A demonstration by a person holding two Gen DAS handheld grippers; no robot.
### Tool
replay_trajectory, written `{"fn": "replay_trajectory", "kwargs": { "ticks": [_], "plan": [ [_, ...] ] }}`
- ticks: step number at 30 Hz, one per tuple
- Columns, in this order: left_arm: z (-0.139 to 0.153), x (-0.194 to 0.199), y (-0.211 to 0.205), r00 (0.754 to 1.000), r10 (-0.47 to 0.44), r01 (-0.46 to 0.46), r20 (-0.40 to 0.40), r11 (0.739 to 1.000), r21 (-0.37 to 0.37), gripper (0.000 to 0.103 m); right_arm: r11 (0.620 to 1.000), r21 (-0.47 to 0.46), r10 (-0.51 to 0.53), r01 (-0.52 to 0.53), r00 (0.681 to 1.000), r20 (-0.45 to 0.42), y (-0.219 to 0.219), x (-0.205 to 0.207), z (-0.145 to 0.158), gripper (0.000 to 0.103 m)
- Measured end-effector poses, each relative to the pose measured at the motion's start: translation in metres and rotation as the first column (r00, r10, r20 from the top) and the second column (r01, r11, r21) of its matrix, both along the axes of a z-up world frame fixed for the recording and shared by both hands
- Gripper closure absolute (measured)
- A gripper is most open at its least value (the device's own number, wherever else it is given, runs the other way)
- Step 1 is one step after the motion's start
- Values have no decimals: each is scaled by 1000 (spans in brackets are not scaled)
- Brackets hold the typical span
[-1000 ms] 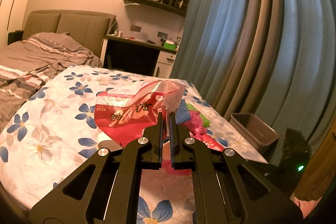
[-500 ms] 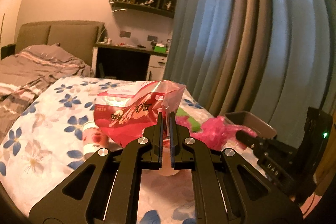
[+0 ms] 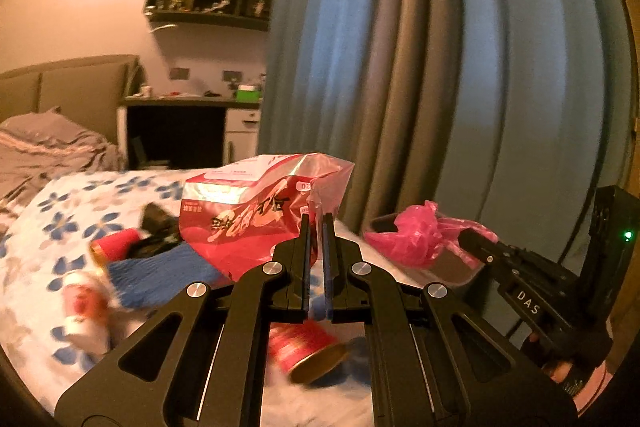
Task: Collect trash
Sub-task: 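Lift both held bags and carry them toward the grey bin, then open both tools over the grey bin to drop the bags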
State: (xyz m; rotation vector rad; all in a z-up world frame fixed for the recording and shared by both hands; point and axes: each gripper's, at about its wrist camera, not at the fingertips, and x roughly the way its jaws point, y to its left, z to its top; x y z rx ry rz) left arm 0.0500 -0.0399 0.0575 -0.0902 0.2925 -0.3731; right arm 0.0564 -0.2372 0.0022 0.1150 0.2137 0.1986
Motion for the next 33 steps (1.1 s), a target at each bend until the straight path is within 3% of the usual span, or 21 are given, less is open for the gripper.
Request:
{"fn": "replay_trajectory", "kwargs": {
  "ticks": [7,18,33],
  "plan": [
    [-2,28,-64,994,-108,108,3,994,14,99,990,16,-138,137,990,26,-47,4,2,99],
    [-7,64,-155,966,-257,257,19,966,21,99,950,26,-314,313,949,42,-105,18,-3,99],
    [-39,106,-203,944,-324,325,-69,945,14,99,912,12,-410,410,912,24,-132,36,-15,99]
  ]
}}
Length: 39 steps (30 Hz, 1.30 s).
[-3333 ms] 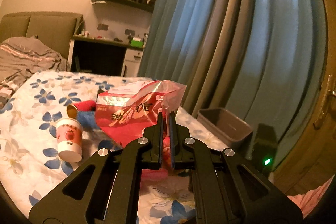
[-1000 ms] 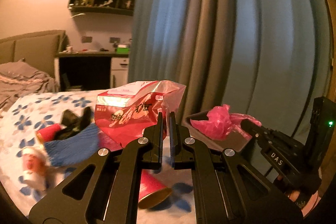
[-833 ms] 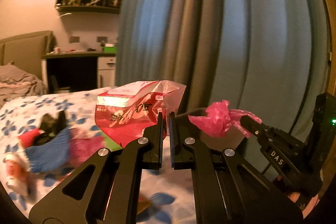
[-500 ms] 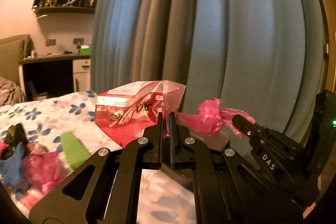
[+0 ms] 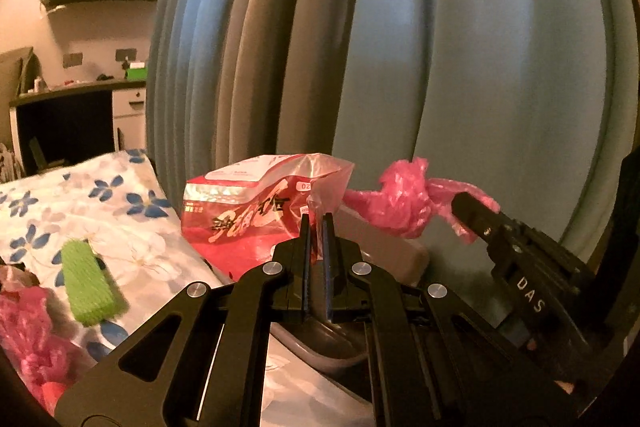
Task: Collect trash
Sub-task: 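Open both tools over the grey bin to drop the bags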
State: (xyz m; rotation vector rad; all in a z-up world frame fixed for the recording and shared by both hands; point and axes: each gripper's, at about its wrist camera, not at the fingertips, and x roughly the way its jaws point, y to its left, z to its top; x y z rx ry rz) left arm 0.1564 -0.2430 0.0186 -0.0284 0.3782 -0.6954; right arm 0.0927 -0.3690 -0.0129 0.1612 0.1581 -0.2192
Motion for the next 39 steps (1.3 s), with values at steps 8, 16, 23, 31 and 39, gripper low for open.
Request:
{"fn": "replay_trajectory", "kwargs": {
  "ticks": [8,16,23,31,39],
  "plan": [
    [-9,11,-9,999,-20,20,-31,1000,1,99,1000,3,-13,13,1000,-8,-2,6,-1,99],
    [-20,18,-21,998,-38,39,-58,999,8,98,1000,10,-29,29,999,-27,-6,18,-2,99],
    [-27,27,-25,994,-46,46,-96,999,2,97,999,13,-43,43,998,-37,-10,25,-3,99],
    [-34,34,-24,989,-61,58,-135,998,-23,79,999,14,-42,43,998,-47,-8,31,-2,99],
    [-28,33,18,983,89,-109,-163,988,-114,13,999,6,-39,39,998,-45,-6,33,-2,70]
  ]
}}
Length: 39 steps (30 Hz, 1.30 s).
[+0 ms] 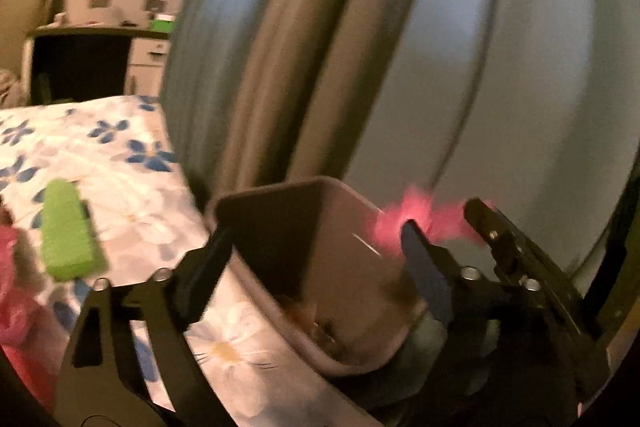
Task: Collect trash
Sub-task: 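Open both tools over the grey bin to drop the bags, then move both tools back over the trash on the bed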
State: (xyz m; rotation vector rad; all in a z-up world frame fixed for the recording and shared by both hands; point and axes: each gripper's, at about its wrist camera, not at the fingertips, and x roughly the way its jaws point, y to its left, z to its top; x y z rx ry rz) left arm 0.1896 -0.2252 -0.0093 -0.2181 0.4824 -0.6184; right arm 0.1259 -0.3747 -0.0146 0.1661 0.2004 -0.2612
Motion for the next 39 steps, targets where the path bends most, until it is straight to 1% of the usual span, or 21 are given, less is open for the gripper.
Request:
{"fn": "replay_trajectory", "kwargs": {
  "ticks": [3,5,7,8,10,13,17,21,24,30,36,39],
  "plan": [
    [5,-6,17,998,68,-68,-4,998,-11,9,1000,-9,0,0,1000,5,2,0,2,70],
    [8,-9,24,995,104,-104,1,995,7,8,1000,-6,3,-3,1000,12,2,-2,4,65],
    [12,-15,30,991,134,-135,13,991,21,8,1000,-6,6,-6,1000,25,4,-6,5,51],
    [15,-19,34,989,147,-148,21,989,24,8,1000,-9,9,-9,999,35,7,-10,7,48],
    [21,-27,42,984,172,-173,43,985,27,8,1000,-17,14,-13,999,52,12,-16,9,32],
    [28,-37,52,976,206,-208,70,978,33,8,999,-30,29,-27,997,76,21,-25,12,20],
    [34,-45,69,965,249,-253,85,966,48,7,998,-33,50,-48,995,84,31,-32,14,16],
    [37,-53,91,954,288,-293,87,955,50,7,997,-19,81,-79,993,89,40,-38,15,15],
    [39,-60,108,940,329,-335,97,940,64,7,993,-5,116,-116,990,80,50,-40,16,15],
    [34,-70,156,895,432,-441,111,893,85,7,985,-5,172,-172,983,69,74,-46,18,15],
    [23,-81,212,835,537,-549,120,827,118,7,968,-35,249,-247,967,47,114,-46,14,15],
    [21,-86,234,817,564,-576,118,808,121,8,956,-34,291,-290,956,34,131,-44,10,15]
  ]
}}
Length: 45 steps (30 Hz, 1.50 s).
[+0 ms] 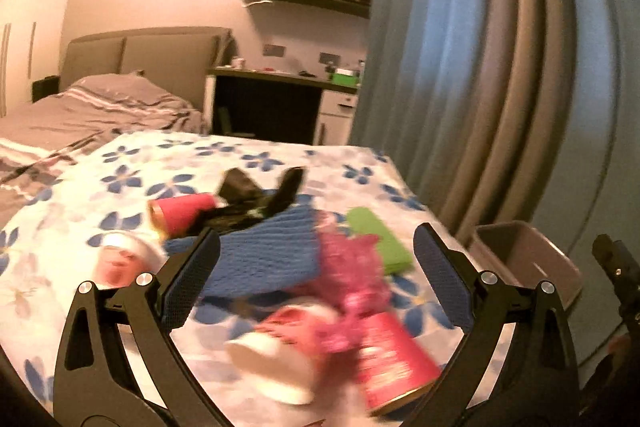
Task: Collect trash
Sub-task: 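Move both tools back over the trash on the bed, then grasp the blue mesh net with the left tool while the right tool grasps a pink bag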
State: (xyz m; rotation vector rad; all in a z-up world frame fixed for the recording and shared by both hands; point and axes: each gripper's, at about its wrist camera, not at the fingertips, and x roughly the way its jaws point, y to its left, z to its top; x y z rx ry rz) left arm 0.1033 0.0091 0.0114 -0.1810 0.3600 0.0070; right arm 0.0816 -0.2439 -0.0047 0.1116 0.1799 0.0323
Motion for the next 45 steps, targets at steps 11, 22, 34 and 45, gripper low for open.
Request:
{"fn": "replay_trajectory", "kwargs": {
  "ticks": [11,22,34,45],
  "plan": [
    [-15,6,13,998,-41,43,-43,999,30,18,996,-18,91,-92,995,-47,47,10,-5,15],
    [-42,47,8,976,-114,119,-186,993,14,49,993,-21,118,-120,989,-84,54,20,-12,15],
    [-46,54,18,965,-163,154,-206,986,-57,97,979,-28,195,-201,970,-143,79,36,-20,15],
    [-17,26,46,990,-120,112,-79,989,-92,98,950,-17,300,-313,924,-238,126,63,-26,16]
  ]
}}
